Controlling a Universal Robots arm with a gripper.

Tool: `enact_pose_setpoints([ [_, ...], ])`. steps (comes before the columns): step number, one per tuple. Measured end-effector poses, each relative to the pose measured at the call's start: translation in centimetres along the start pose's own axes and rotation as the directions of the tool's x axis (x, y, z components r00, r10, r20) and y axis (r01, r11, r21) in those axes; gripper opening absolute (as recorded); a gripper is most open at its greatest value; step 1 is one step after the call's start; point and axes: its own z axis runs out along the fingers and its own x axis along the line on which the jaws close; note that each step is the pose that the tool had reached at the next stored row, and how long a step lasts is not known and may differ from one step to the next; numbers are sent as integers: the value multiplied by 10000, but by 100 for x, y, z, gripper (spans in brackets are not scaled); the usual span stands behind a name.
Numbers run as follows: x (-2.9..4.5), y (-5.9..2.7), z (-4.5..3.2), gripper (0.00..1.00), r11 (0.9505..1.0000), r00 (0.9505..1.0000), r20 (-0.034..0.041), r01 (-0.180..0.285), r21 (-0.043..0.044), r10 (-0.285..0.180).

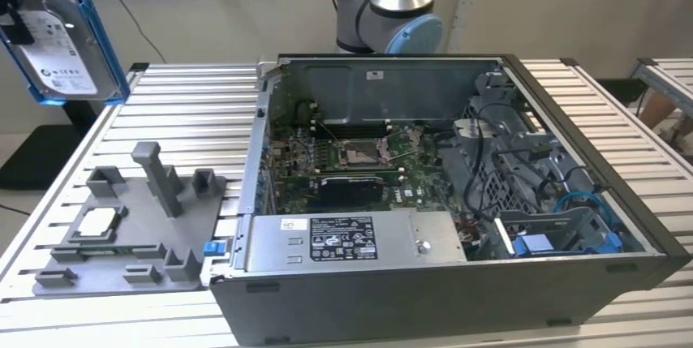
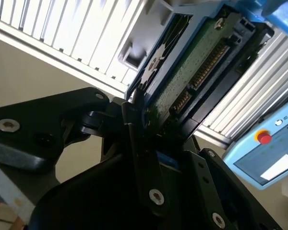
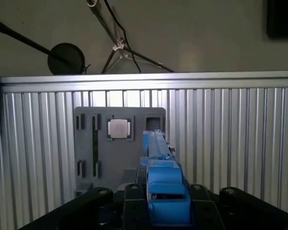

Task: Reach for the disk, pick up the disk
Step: 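Pick up the disk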

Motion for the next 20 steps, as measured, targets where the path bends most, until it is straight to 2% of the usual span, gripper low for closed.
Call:
enact_pose_setpoints([
  [14,5,-1,-332,0,10000,10000,-11,0,0,0],
  [20,5,-3,-359,0,10000,10000,-10,0,2,0],
])
